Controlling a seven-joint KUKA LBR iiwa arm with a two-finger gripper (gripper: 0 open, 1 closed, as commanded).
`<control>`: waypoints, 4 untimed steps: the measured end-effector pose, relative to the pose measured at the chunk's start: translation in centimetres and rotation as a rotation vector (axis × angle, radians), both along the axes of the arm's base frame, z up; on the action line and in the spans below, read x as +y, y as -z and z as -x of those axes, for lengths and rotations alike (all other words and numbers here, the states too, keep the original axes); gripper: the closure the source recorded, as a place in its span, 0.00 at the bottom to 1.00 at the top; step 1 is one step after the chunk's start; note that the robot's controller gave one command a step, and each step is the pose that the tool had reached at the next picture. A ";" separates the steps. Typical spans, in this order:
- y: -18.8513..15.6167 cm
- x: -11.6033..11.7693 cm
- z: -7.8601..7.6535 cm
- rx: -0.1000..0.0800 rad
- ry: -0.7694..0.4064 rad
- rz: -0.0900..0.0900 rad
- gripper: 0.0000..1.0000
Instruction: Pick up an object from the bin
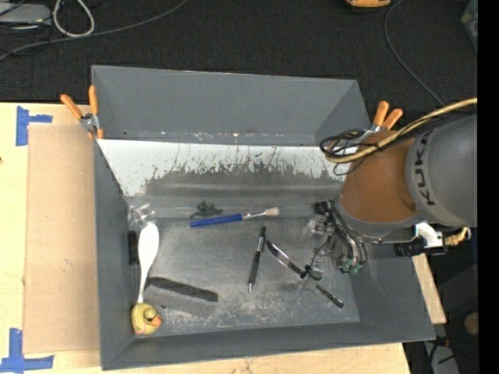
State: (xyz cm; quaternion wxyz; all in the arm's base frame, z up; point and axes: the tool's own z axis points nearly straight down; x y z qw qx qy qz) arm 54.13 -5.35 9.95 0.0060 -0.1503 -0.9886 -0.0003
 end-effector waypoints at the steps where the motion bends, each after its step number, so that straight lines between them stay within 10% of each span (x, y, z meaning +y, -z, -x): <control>1: 3.1 -1.6 -0.1 -0.007 -0.044 0.001 0.00; 2: 3.0 -0.9 0.8 -0.004 0.306 0.003 1.00; 4: 2.7 -0.8 0.9 -0.004 0.304 0.003 1.00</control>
Offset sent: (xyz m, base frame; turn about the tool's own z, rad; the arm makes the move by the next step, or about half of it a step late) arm -0.0086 -0.0087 -0.0295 0.3080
